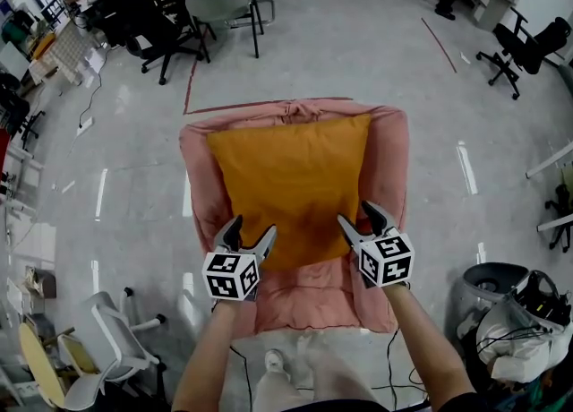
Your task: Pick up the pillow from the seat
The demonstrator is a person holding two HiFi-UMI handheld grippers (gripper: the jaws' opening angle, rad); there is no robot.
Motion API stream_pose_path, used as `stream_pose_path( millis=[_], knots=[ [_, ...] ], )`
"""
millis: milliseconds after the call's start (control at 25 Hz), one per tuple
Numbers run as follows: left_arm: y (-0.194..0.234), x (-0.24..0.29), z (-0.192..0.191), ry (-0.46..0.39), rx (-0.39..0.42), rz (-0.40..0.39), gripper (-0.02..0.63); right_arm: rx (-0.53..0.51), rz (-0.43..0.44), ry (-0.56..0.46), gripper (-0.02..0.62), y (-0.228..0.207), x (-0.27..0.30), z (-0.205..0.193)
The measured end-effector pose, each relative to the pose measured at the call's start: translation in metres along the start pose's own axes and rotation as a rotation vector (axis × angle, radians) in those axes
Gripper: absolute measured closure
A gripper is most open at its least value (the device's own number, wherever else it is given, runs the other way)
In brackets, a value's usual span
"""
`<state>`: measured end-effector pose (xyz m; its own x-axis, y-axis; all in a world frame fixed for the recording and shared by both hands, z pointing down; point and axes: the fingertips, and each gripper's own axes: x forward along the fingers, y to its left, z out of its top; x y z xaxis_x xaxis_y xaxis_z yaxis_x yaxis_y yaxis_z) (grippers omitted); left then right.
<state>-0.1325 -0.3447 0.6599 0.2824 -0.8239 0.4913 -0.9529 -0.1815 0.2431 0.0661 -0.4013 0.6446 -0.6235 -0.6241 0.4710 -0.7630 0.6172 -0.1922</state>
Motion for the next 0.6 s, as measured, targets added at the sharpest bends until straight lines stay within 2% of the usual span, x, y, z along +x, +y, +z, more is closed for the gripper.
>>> stream_pose_path(
  millis=[200, 600],
  knots=[
    [0.004, 0.006, -0.007, 0.013, -0.014, 0.022, 0.241, 0.019, 0.0, 0.002, 0.328, -0.013, 0.006, -0.002],
    [0.024, 0.003, -0.016, 0.029, -0.031, 0.038, 0.21, 0.041, -0.002, 0.018, 0.318, -0.006, 0.02, -0.007]
  ],
)
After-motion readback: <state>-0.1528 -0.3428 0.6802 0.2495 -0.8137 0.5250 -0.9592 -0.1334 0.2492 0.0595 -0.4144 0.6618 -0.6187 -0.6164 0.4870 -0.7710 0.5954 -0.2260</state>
